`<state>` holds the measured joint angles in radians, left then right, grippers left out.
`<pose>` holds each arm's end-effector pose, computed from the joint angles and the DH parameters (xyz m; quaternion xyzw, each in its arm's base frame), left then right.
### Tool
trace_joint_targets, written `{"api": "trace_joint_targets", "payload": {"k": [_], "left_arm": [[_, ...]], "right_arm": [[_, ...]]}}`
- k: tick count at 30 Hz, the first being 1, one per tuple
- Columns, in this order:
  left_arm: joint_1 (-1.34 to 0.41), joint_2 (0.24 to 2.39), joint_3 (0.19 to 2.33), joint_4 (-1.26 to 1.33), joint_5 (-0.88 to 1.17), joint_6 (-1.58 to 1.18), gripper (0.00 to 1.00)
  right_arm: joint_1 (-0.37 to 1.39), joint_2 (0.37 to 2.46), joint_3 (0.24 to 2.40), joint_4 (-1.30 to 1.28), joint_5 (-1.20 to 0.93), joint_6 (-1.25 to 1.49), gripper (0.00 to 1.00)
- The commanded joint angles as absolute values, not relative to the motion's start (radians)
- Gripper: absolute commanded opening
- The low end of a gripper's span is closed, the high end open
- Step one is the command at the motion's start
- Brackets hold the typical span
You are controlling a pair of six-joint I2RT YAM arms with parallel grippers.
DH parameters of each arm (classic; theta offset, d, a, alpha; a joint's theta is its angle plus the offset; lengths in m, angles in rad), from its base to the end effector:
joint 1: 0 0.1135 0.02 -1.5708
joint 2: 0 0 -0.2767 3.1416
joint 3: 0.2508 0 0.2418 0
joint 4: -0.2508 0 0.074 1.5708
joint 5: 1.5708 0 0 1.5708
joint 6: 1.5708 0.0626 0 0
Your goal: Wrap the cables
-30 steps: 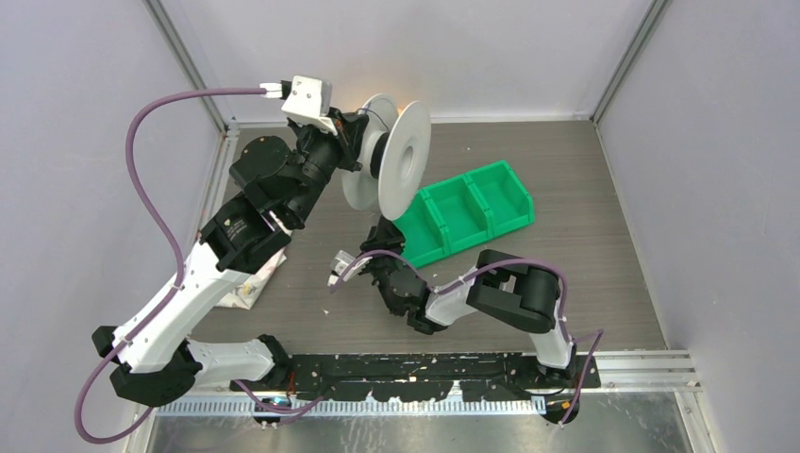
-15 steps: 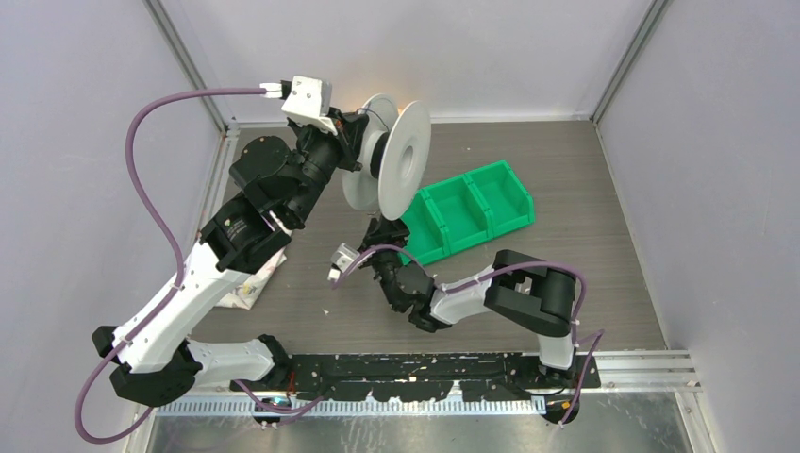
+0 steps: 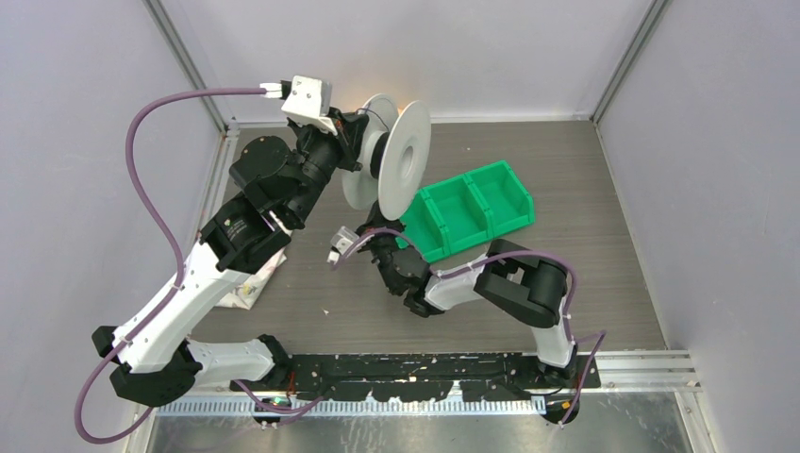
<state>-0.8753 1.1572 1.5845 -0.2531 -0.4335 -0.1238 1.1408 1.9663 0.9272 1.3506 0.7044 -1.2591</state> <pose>0.1650 -0.1566 0.5412 0.0772 0.6445 -0.2370 0.7228 0.2090 0.3584 0.2347 -0.4141 0.4602 -0.2476 0.7453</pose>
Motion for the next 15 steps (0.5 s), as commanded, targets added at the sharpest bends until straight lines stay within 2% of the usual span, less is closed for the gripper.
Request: {"api": "trace_joint_targets", "payload": {"k": [1, 5, 9, 12, 15], "left_arm": [[-0.874, 1.118, 1.623, -0.155, -0.431, -0.140, 0.00], [-0.874, 1.123, 1.620, -0.156, -0.429, -0.138, 0.01], [-0.874, 1.130, 1.605, -0.145, -0.436, -0.134, 0.00], [-0.874, 1.135, 1.592, -0.140, -0.441, -0.124, 0.01], [-0.872, 1.138, 1.588, -0.145, -0.454, -0.114, 0.01]], "right_arm": [[1.148, 1.956, 0.936, 1.433, 0.697, -1.237, 0.00], [1.159, 1.904, 0.911, 1.428, 0.685, -1.249, 0.01], [1.190, 1.763, 0.887, 1.270, 0.632, -1.177, 0.01], [1.215, 1.578, 0.874, 1.028, 0.552, -1.041, 0.00], [1.228, 1.384, 0.919, 0.604, 0.386, -0.803, 0.00]]}}
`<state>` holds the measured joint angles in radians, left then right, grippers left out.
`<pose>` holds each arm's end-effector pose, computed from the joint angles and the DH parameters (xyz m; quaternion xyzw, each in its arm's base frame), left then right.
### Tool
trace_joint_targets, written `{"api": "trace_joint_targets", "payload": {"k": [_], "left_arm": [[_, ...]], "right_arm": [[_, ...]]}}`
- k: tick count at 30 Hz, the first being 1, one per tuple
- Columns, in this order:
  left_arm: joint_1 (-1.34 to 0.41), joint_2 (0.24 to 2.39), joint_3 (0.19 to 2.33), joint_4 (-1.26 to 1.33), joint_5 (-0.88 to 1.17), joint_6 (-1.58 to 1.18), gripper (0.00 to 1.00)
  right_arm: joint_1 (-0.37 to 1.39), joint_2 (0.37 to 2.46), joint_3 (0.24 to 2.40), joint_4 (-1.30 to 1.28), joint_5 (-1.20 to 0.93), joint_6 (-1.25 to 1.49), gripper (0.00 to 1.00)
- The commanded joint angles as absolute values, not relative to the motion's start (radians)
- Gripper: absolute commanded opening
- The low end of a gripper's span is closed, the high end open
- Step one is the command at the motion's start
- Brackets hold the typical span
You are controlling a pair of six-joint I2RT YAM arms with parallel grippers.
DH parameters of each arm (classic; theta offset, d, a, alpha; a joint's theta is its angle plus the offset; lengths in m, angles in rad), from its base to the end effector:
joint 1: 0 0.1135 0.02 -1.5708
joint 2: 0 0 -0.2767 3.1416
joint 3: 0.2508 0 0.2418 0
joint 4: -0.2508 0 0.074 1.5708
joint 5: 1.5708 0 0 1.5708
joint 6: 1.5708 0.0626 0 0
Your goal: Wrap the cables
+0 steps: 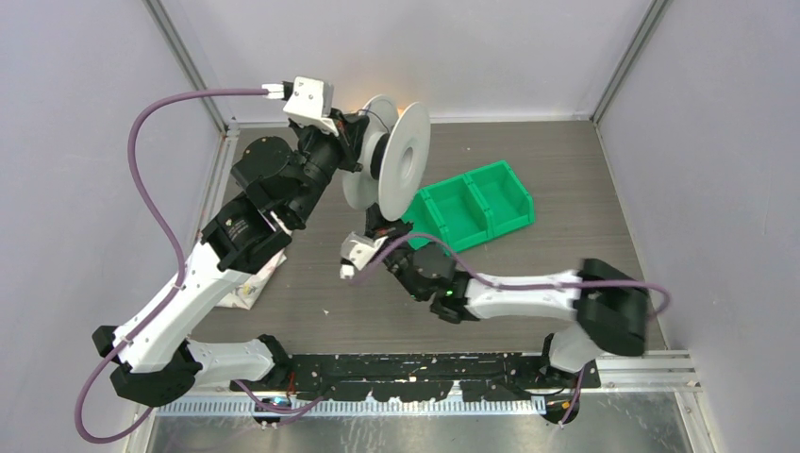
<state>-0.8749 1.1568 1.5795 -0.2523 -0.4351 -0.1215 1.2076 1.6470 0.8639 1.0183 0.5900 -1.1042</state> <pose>0.1655 -0.1570 0.5398 0.0780 0.6458 -0.2346 0.7224 0.1647 0.3353 0.2960 -0.4502 0.4478 -0.1410 0.7596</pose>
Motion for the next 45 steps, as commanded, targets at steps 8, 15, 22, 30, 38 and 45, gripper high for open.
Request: {"api": "trace_joint_targets", "payload": {"k": [8, 15, 22, 30, 38, 45], "left_arm": [[-0.864, 1.136, 1.571, -0.140, -0.439, -0.130, 0.00], [-0.864, 1.148, 1.578, -0.157, -0.409, -0.142, 0.00], [-0.864, 1.150, 1.563, -0.173, -0.341, -0.126, 0.01], [-0.864, 1.142, 1.545, -0.222, -0.245, -0.094, 0.00], [-0.864, 1.146, 1.575, -0.306, -0.089, -0.059, 0.00], [-0.864, 1.159, 1.627, -0.449, 0.037, 0.018, 0.00]], "right_arm": [[1.230, 1.211, 1.111, 0.228, 0.268, -0.566, 0.00], [1.231, 1.227, 1.234, 0.164, 0.224, -0.488, 0.00], [1.230, 1.258, 1.385, 0.088, 0.277, -0.450, 0.00], [1.203, 1.239, 1.428, 0.050, 0.385, -0.479, 0.00], [1.064, 1.194, 1.410, 0.029, 0.346, -0.358, 0.00], [1.016, 1.164, 1.399, -0.015, 0.276, -0.294, 0.00]]}}
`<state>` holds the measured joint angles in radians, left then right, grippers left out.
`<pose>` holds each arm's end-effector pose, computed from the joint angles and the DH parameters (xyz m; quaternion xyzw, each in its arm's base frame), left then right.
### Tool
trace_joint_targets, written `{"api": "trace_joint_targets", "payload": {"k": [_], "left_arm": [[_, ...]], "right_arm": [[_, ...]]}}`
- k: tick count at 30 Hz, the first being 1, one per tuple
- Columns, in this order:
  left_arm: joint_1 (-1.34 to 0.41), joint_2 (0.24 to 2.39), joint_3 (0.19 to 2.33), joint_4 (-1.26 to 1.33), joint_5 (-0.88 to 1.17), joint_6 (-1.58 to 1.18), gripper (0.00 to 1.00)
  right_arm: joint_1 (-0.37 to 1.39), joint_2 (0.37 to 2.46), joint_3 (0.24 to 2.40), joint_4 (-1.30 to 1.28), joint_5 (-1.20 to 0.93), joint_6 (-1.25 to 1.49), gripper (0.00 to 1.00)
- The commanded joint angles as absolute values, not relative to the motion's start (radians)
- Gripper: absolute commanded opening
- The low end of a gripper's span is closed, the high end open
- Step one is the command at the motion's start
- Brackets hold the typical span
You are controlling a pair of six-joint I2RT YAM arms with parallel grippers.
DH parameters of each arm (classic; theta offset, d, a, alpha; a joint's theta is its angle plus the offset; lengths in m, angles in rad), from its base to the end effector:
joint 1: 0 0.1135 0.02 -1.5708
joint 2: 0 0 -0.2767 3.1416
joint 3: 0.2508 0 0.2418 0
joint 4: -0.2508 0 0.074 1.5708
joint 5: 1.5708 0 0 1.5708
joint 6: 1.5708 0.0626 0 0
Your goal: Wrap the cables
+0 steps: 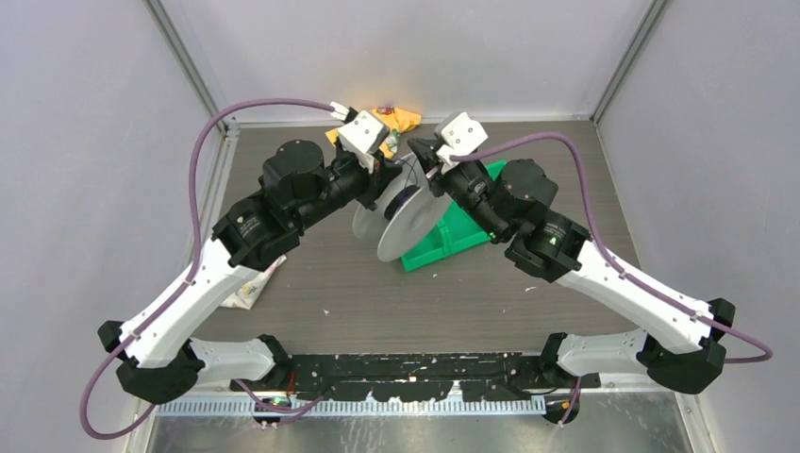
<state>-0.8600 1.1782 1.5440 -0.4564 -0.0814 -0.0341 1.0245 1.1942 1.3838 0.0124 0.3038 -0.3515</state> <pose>0.1652 -0.1841 0.4966 0.2710 0.6868 -0.2642 0.6206 0.1552 0.2192 0.5007 -0.3062 0.5572 0.1626 0.7545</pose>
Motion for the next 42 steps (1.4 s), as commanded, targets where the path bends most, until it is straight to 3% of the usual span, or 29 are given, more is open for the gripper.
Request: {"api": "trace_joint_targets", "payload": {"k": [1, 30, 37, 42], "left_arm": [[-0.864, 1.156, 1.624, -0.449, 0.039, 0.024, 0.00], [-0.819, 1.118, 1.653, -0.477, 0.010, -0.062, 0.00], [-0.774, 1.163, 1.708, -0.561, 0.132, -0.109, 0.00], [-0.670, 1.282, 1.859, -0.742, 0.400, -0.153, 0.00]], "right_arm": [[1.014, 1.163, 1.399, -0.028, 0.271, -0.291, 0.00], [0.935, 1.103, 1.285, -0.023, 0.332, -0.185, 0.00], [0.934, 1.079, 1.267, -0.066, 0.228, -0.210, 0.00], [0.921, 1.012, 1.220, -0.110, 0.123, -0.217, 0.00]]}}
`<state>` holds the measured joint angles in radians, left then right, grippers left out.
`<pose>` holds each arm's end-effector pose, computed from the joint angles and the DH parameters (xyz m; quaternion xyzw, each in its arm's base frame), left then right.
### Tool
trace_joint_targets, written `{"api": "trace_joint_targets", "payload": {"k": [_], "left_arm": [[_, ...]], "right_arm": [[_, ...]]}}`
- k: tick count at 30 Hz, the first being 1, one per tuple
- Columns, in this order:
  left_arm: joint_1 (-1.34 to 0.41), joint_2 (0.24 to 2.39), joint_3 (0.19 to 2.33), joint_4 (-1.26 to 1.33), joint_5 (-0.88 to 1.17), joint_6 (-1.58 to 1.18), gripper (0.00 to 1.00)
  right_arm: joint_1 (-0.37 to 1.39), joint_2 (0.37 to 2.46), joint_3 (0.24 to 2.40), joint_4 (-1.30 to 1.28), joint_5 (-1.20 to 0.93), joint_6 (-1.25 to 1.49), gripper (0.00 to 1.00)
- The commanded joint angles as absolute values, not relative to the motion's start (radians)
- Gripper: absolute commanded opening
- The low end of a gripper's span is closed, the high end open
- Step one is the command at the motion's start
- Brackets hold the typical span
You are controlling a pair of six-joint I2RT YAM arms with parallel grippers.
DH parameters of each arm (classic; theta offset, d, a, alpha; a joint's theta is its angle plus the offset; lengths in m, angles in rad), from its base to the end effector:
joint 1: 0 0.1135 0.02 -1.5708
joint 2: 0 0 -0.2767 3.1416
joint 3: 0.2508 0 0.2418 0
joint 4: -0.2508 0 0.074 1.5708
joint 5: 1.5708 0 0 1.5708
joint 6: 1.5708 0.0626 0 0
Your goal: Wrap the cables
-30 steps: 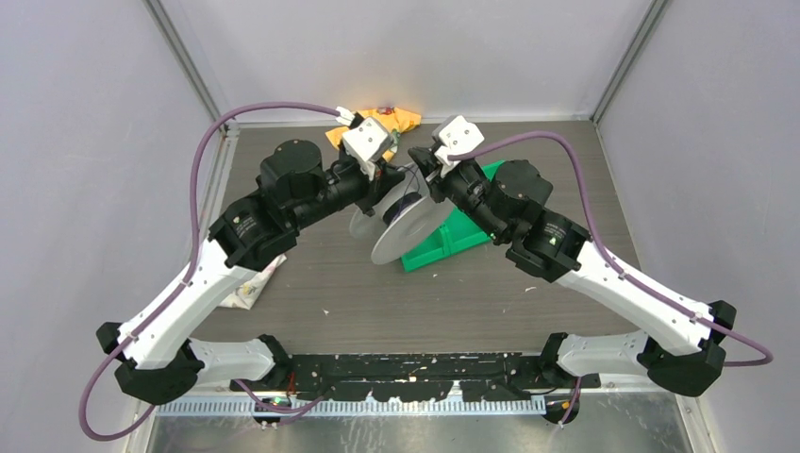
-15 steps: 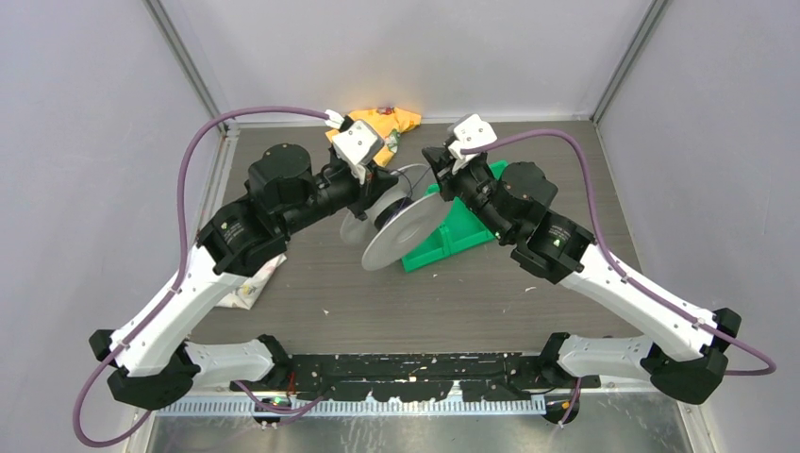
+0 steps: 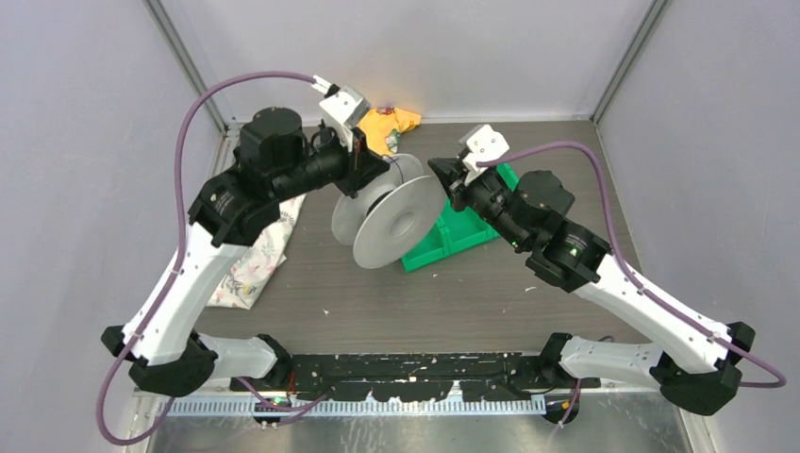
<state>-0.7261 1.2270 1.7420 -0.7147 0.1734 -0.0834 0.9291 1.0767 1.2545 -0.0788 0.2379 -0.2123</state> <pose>0.1678 -0.1634 0.5147 0.2956 0.7144 -0.3100 0.5534 0.1572 0.1857 0.4709 -0.2860 0.6084 0.1836 0.7172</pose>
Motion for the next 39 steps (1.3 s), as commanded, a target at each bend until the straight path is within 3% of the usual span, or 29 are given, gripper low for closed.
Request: {"api": "trace_joint_targets", "payload": {"k": [1, 8, 16, 29, 39], "left_arm": [[-0.660, 1.301, 1.871, -0.758, 0.436, -0.159, 0.00], [-0.594, 1.389, 1.893, -0.768, 0.702, -0.197, 0.00], [-0.548, 1.368, 1.776, -0.721, 0.786, -0.235, 0.00], [-0.344, 1.183, 1.309, -0.466, 0.836, -0.432, 0.00], [-0.287, 1.288, 1.169, -0.331, 0.788, -0.475, 0.00]], "right_arm": [[0.917, 0.998, 1.210, -0.119, 0.103, -0.212, 0.00], [0.901, 0.920, 1.150, -0.199, -0.013, -0.143, 0.00], [0.900, 0.921, 1.061, -0.181, -0.083, -0.069, 0.00], [0.901, 1.222, 0.933, 0.135, -0.365, 0.193, 0.00], [0.901, 1.447, 0.892, 0.331, -0.410, 0.255, 0.00]]}}
